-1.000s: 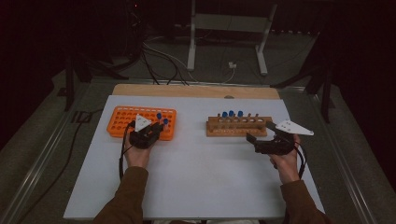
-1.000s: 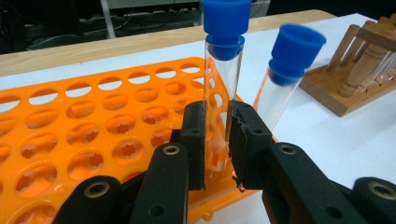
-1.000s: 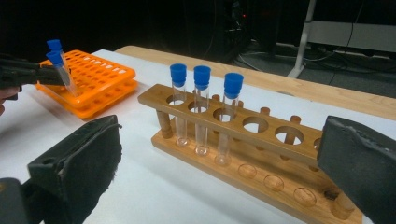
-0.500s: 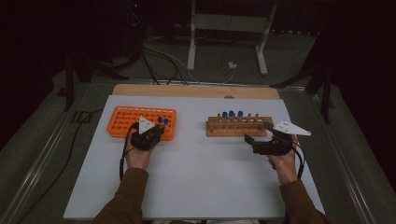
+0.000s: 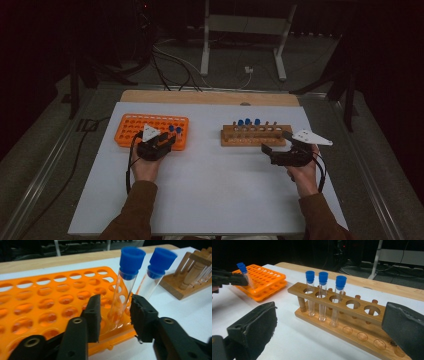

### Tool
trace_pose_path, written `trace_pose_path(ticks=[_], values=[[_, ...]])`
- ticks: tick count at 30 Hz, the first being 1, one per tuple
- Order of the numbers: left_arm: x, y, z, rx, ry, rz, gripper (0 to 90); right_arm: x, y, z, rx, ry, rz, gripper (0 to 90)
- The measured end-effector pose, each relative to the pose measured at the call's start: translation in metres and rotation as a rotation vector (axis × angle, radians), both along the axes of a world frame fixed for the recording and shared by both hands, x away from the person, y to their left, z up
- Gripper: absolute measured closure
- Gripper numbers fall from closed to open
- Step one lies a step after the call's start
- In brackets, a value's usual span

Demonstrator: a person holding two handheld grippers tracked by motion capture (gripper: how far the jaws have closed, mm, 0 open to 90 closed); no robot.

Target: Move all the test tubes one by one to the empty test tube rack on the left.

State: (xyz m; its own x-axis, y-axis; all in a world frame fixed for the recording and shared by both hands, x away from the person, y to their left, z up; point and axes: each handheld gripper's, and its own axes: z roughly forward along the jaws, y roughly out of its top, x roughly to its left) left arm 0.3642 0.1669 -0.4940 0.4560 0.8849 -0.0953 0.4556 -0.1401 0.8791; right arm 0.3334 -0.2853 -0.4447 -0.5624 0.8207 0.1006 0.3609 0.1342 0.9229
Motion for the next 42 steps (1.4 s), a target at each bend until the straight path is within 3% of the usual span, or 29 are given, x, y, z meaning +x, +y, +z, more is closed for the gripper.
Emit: trace_pose_path(ticks=[3,6,11,16,20,22,29,33,42], values=[[-0.009,0.006,0.005,-0.051,-0.027,0.02,59.2,0.0,0.001,0.0,0.0,-0.001,0.0,0.0],[-0.017,0.009,0.011,-0.071,-0.043,0.013,54.8,0.0,0.001,0.0,0.001,-0.002,-0.001,0.0],[-0.031,0.011,0.02,-0.075,-0.063,0.003,37.6,0.0,0.003,0.0,-0.004,-0.003,0.0,0.0],[-0.044,0.015,0.023,-0.121,-0.07,0.008,25.6,0.001,0.005,0.0,-0.012,0.0,-0.003,0.0],[-0.048,0.015,0.025,-0.104,-0.075,0.007,13.3,0.001,0.008,0.003,-0.014,-0.006,0.005,0.0],[-0.048,0.015,0.026,-0.094,-0.058,0.021,2.3,0.003,0.009,0.006,-0.021,-0.008,0.008,0.0],[-0.056,0.019,0.027,-0.045,-0.069,0.029,0.6,0.011,0.012,0.014,-0.033,-0.021,-0.009,0.7],[-0.056,0.02,0.025,-0.055,-0.069,0.038,0.6,0.02,0.015,0.017,-0.06,-0.025,-0.027,0.8],[-0.056,0.019,0.023,-0.046,-0.072,0.064,0.6,0.044,0.018,0.017,-0.047,0.002,-0.054,0.8]])
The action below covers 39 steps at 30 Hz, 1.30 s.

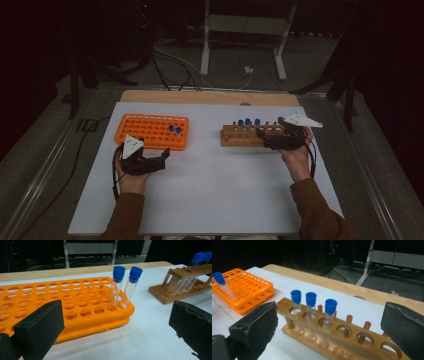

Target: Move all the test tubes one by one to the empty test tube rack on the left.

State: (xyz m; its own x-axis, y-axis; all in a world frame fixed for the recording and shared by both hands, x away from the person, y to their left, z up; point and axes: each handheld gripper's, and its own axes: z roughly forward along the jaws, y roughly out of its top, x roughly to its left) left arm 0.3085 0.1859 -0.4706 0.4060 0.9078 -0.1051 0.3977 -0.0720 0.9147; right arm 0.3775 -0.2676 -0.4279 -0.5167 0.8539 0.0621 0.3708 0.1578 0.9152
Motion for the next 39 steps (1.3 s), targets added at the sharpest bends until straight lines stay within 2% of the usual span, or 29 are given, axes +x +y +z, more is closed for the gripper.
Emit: trace_pose_path(ticks=[2,10,17,23,30,35,39], values=[[0.001,0.0,-0.001,-0.002,0.0,0.003,0.7,0.005,0.001,-0.001,0.003,0.016,-0.001,0.8],[0.002,0.001,-0.004,-0.008,0.016,0.007,0.7,0.025,0.008,-0.007,0.001,0.058,0.01,10.8],[0.002,0.002,-0.005,-0.012,0.024,0.011,0.7,0.031,0.013,-0.016,-0.01,0.061,-0.003,28.0],[0.003,0.0,-0.007,-0.007,0.038,0.01,0.7,0.035,0.016,-0.025,-0.033,0.081,0.028,46.7],[0.004,-0.001,-0.008,-0.005,0.043,0.006,0.7,0.039,0.02,-0.032,-0.056,0.089,0.022,64.0],[0.003,0.0,-0.008,-0.008,0.043,0.011,0.7,0.04,0.025,-0.038,-0.059,0.09,0.019,74.7],[0.003,0.0,-0.008,-0.009,0.041,0.014,0.7,0.038,0.028,-0.039,-0.058,0.075,0.012,75.9]])
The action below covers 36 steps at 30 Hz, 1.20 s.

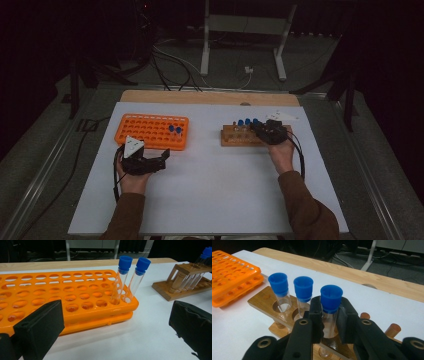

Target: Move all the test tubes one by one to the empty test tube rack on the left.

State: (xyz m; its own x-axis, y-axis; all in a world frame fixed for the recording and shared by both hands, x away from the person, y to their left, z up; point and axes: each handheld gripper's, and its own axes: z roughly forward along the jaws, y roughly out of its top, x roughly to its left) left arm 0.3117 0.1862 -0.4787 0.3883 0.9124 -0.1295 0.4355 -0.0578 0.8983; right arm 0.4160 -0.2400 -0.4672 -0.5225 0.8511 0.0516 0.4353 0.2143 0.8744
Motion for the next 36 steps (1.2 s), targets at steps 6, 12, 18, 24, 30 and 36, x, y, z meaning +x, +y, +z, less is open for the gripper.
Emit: trace_pose_path(ticks=[6,12,18,24,30,36], values=[[0.0,-0.001,0.0,0.005,0.002,-0.005,0.7,-0.002,0.002,-0.001,-0.003,-0.005,-0.015,76.2],[0.0,-0.002,-0.001,0.005,0.004,-0.004,0.7,-0.002,0.002,0.0,-0.001,-0.004,-0.022,76.4],[0.001,-0.002,-0.002,0.005,0.007,-0.006,0.7,-0.001,0.002,0.001,0.001,0.006,-0.025,76.6],[0.001,-0.002,-0.002,0.006,0.01,-0.006,0.7,-0.003,-0.001,0.004,0.02,0.001,-0.031,76.6],[0.001,-0.003,-0.003,0.009,0.015,-0.01,0.7,-0.005,-0.003,0.011,0.033,-0.009,-0.033,76.6],[0.001,-0.003,-0.003,0.01,0.017,-0.009,0.7,-0.008,-0.005,0.017,0.036,-0.022,-0.031,76.7]])
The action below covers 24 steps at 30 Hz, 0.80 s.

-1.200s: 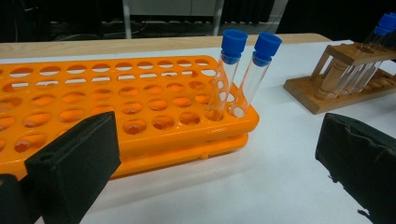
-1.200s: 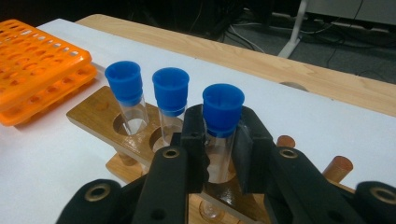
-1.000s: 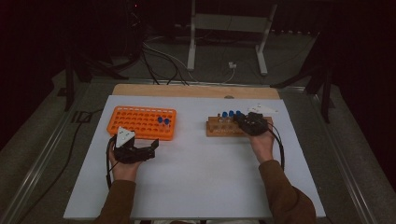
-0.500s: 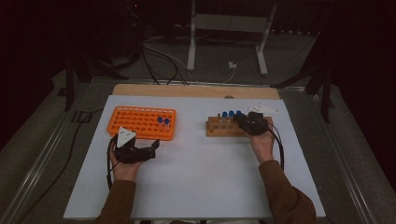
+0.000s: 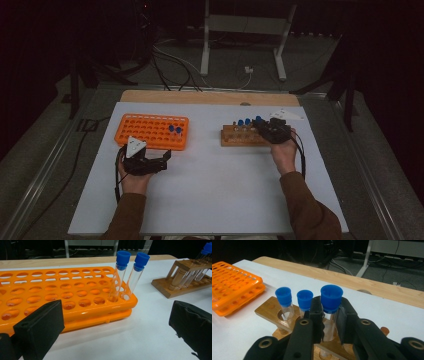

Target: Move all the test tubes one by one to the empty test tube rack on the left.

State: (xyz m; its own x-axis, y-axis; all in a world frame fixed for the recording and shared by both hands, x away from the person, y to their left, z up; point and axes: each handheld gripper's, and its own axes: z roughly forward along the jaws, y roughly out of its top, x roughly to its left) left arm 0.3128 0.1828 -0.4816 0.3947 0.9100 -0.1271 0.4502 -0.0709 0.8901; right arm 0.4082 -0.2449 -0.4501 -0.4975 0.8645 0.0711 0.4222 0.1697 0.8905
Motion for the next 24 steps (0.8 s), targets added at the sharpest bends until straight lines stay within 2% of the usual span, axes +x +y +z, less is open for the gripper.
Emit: trace_pose_path(ticks=[10,24], values=[[0.001,0.001,-0.001,-0.002,0.005,0.005,0.7,-0.002,-0.004,0.01,0.025,-0.015,-0.003,76.7],[0.001,0.001,-0.001,-0.002,0.007,0.004,0.7,-0.006,-0.006,0.023,0.03,-0.04,-0.002,76.7]])
